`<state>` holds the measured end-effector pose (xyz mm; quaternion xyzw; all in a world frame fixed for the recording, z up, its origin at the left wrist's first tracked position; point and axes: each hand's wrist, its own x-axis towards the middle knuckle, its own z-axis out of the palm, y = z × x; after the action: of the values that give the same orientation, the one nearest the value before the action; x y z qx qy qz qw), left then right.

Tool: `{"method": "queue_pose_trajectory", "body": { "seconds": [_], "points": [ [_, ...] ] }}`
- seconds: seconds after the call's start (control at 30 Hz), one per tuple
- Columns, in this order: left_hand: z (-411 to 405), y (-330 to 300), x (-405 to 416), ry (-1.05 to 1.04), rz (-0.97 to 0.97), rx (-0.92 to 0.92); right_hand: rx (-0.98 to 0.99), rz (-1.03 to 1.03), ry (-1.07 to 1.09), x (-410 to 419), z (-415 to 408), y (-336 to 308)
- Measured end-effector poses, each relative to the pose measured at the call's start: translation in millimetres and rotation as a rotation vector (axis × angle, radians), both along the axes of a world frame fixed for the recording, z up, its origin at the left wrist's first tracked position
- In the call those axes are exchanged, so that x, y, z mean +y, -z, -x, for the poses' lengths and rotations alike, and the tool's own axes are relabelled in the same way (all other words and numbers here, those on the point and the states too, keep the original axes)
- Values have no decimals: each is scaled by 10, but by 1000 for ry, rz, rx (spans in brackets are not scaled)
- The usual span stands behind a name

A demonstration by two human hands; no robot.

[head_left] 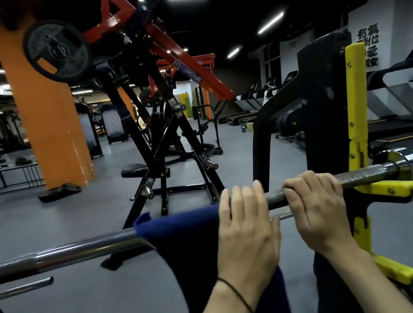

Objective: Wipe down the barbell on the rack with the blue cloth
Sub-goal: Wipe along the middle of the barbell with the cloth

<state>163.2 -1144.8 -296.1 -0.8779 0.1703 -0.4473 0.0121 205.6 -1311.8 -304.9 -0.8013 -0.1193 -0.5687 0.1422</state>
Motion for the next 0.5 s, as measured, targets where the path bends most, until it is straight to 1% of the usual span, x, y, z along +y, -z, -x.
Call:
{"method": "queue_pose_trajectory", "body": {
  "seconds": [0.07,0.17,0.23,0.33,0.4,0.5],
  "points": [
    [-43,-34,43,20,-69,7,-2,35,-3,-45,9,-10],
    [-31,-72,418,43,-136,-24,-2,83,-23,-108,20,-19],
    [40,-59,788,13,-129,-46,-6,77,-31,-108,25,-20],
    [153,-12,1272,-87,-130,-76,-9,50,-14,-44,24,-2],
    [164,-8,1326,-135,-159,-83,-14,18,-4,11,24,4],
    [80,-38,1076,-147,-168,-77,-5,-17,-6,51,17,-1]
  ]
}}
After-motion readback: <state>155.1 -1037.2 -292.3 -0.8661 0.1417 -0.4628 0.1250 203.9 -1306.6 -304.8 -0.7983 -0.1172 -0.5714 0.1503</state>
